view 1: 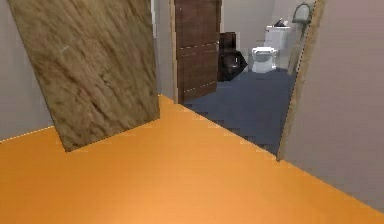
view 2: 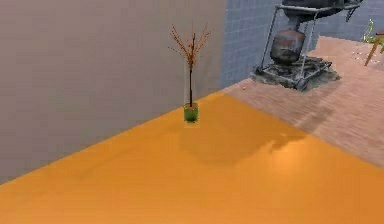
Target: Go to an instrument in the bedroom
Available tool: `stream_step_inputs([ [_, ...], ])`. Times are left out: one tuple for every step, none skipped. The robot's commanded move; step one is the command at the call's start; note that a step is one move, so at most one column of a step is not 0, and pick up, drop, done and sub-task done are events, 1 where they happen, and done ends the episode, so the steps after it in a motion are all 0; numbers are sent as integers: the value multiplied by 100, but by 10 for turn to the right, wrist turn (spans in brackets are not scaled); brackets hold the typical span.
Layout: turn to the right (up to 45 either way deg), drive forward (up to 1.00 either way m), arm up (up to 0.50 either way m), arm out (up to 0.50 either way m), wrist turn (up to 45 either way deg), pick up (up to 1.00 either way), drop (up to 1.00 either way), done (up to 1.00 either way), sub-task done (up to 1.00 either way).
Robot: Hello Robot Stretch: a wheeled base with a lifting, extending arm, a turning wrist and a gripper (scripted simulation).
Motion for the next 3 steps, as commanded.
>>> stream_step_inputs([
  [0, 35, 0, 0, 0, 0, 0, 0, 0],
  [120, 0, 0, 0, 0, 0, 0, 0, 0],
  [0, 100, 0, 0, 0, 0, 0, 0, 0],
])
